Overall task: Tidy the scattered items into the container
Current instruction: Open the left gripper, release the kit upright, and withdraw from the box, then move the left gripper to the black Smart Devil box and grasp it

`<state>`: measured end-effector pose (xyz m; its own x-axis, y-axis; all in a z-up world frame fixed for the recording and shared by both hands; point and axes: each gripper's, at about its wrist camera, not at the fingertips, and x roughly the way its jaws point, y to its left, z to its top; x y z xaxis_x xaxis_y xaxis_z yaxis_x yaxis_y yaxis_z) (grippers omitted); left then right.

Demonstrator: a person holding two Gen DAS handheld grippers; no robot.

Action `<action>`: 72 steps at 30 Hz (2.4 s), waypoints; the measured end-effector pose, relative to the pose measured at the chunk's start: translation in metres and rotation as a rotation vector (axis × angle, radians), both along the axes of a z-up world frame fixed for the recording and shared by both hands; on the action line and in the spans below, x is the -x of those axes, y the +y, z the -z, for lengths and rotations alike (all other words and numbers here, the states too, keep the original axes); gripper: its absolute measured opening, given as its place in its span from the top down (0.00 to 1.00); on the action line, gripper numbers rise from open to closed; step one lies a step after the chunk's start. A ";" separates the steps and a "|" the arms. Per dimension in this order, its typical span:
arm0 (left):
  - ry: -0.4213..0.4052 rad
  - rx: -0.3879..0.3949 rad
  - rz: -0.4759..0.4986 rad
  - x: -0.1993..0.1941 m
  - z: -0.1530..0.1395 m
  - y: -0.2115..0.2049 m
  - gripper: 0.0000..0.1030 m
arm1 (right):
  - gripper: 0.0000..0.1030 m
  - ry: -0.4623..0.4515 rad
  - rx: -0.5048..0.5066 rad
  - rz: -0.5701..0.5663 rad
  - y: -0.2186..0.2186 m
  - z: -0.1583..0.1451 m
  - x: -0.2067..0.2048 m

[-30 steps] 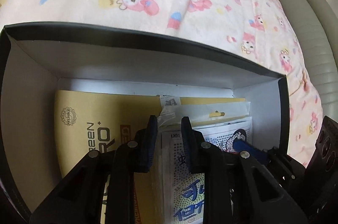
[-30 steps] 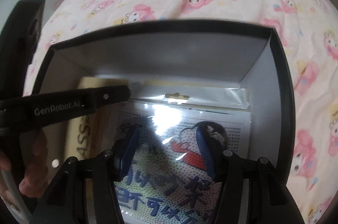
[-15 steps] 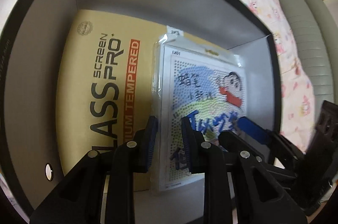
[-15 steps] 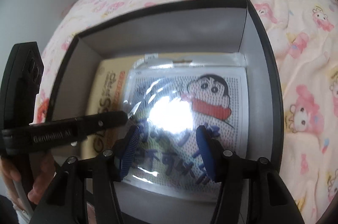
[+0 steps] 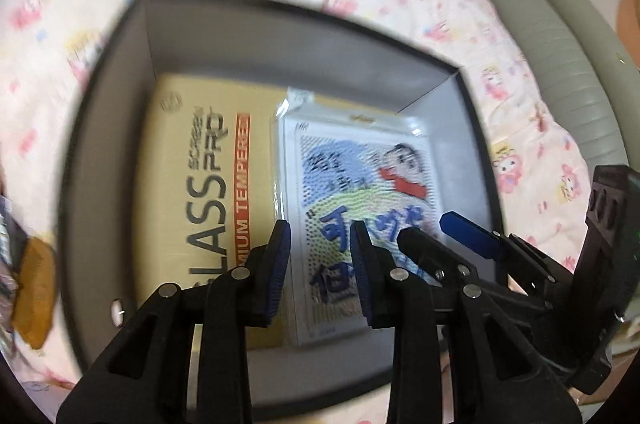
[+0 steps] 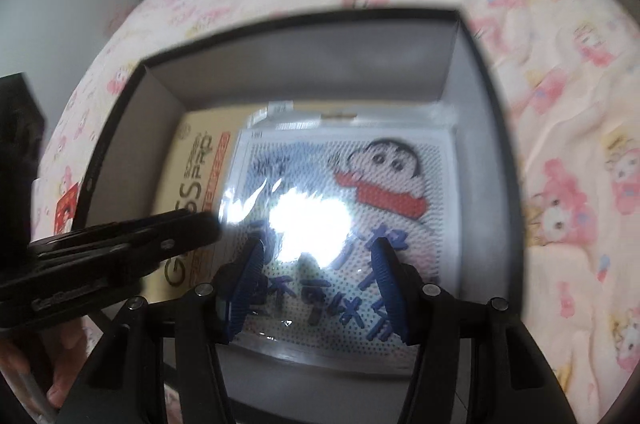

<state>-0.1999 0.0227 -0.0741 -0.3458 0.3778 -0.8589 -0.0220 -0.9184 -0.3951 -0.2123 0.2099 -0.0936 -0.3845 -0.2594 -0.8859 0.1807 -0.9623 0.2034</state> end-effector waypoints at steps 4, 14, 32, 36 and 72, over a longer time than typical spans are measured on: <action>0.100 0.037 0.022 -0.032 -0.033 -0.001 0.71 | 0.49 0.092 -0.006 0.040 0.003 -0.028 -0.025; 0.243 0.055 0.059 -0.094 -0.090 -0.002 0.70 | 0.48 0.252 0.030 0.052 -0.019 -0.089 -0.091; 0.282 0.083 -0.077 -0.181 -0.113 -0.104 0.70 | 0.49 0.293 0.058 -0.109 -0.135 -0.111 -0.164; 0.273 0.087 -0.145 -0.198 -0.109 -0.139 0.70 | 0.50 0.292 0.047 -0.174 -0.171 -0.109 -0.169; 0.030 -0.166 -0.763 -0.244 0.079 -0.408 0.68 | 0.52 -0.113 0.016 -0.689 -0.419 0.018 -0.116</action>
